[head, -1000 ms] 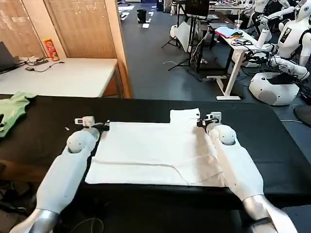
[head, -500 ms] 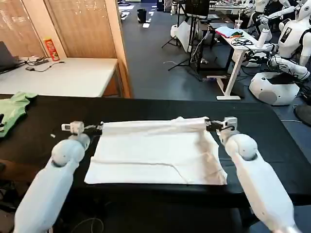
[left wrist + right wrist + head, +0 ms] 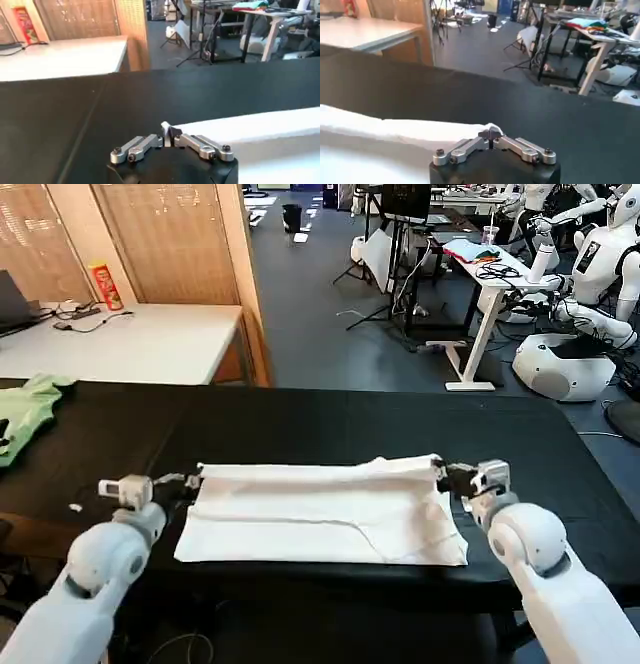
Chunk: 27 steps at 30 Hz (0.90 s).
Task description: Fold and organize the clothes.
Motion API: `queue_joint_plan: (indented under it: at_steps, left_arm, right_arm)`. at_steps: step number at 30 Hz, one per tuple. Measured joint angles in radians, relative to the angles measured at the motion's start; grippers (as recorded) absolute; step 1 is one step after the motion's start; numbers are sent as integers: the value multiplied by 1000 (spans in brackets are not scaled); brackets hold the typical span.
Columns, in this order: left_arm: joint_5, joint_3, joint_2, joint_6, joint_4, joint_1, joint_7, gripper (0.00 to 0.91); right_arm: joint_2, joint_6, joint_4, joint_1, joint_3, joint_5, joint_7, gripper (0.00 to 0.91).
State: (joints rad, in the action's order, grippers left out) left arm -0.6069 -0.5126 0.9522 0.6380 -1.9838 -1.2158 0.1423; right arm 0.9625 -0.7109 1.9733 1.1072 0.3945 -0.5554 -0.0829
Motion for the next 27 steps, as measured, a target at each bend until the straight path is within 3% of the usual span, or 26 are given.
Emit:
queue_joint_plan:
  at_steps: [11, 27]
  left_arm:
    - [58, -47, 21, -12, -59, -154, -6, 176]
    - [95, -73, 42, -38, -57, -188, 39, 166]
  right_arm:
    - [2, 2, 6, 91, 10, 17, 11, 59]
    - [-13, 2, 59, 128, 50, -15, 1, 59]
